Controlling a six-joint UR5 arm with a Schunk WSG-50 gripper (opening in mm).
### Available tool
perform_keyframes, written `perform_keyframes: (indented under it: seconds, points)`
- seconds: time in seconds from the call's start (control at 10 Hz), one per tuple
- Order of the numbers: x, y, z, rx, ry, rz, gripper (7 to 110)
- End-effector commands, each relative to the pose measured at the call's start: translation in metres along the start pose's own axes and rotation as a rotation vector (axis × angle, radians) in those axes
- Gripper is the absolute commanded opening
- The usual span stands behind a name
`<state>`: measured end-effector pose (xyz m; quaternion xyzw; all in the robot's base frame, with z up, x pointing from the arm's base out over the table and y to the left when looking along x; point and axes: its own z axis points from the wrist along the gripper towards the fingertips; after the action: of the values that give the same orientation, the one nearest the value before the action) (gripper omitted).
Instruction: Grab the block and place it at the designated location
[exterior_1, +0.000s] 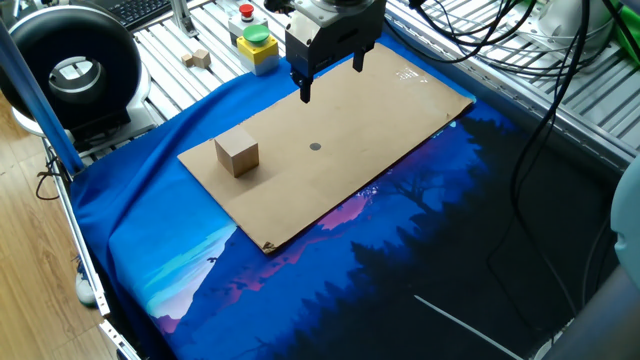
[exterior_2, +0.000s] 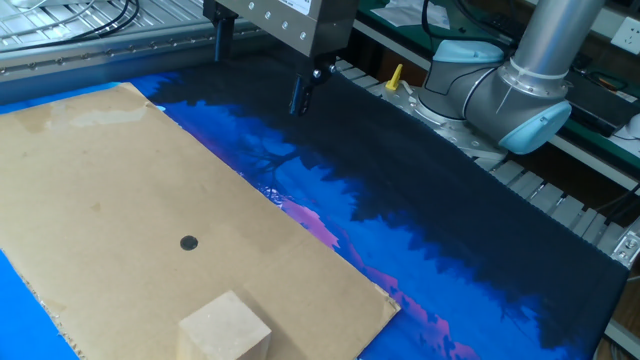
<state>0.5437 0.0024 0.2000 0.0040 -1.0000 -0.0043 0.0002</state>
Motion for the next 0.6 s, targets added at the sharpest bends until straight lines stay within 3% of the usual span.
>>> perform_keyframes:
  seconds: [0.0, 0.1, 0.2, 0.5]
  points:
    - [-0.0082, -0.0085, 0.0003, 0.043, -0.034, 0.133, 107]
    - [-0.0084, -0.0075, 0.0015, 0.049, -0.032, 0.137, 107]
    - [-0.0086, -0.0063, 0.0019, 0.053, -0.032, 0.138, 7]
    - [-0.0085, -0.0035, -0.0012, 0.061, -0.028, 0.14, 7]
